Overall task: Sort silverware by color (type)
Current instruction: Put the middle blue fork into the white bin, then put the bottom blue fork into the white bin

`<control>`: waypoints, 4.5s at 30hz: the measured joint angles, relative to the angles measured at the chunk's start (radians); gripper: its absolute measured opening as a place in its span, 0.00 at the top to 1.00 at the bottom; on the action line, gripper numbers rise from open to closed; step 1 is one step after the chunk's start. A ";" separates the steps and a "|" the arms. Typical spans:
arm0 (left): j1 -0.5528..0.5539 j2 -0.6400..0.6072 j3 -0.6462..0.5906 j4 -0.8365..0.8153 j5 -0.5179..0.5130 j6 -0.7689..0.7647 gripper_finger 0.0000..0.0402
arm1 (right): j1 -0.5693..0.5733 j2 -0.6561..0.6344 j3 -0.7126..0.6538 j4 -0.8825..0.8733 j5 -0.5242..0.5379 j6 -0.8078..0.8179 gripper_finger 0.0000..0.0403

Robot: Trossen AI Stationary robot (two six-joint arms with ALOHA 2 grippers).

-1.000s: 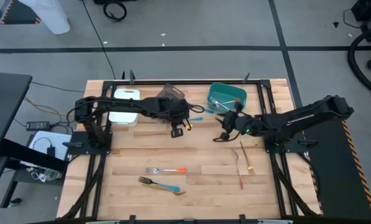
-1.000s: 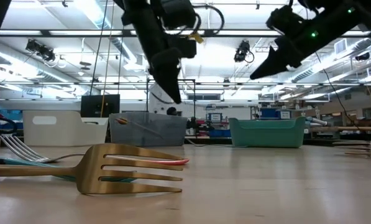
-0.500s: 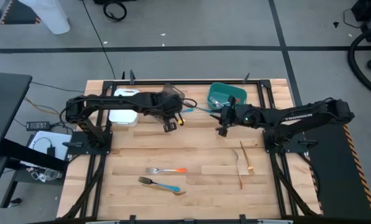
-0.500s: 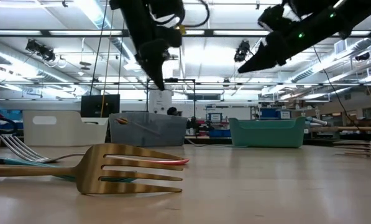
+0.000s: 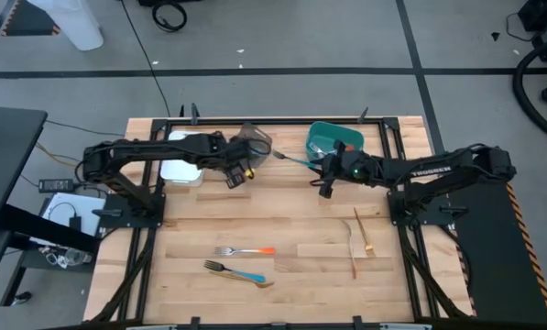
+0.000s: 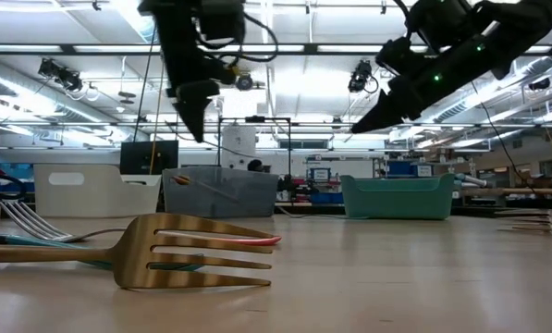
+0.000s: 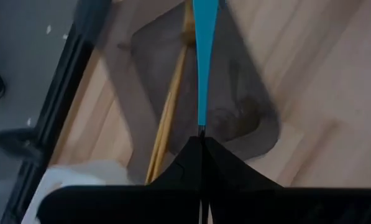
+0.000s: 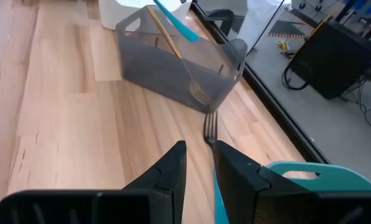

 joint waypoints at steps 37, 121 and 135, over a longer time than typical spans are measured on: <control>0.053 -0.485 -0.579 -0.013 -0.282 -0.427 0.97 | -0.005 0.000 -0.034 0.061 -0.019 0.001 0.77; -0.735 -0.028 -0.343 0.604 0.316 -0.303 0.75 | 0.096 0.000 -0.034 0.065 0.047 0.091 0.77; -0.786 0.181 -0.146 0.402 0.360 -0.389 0.75 | 0.123 0.001 -0.045 0.078 0.091 0.082 0.77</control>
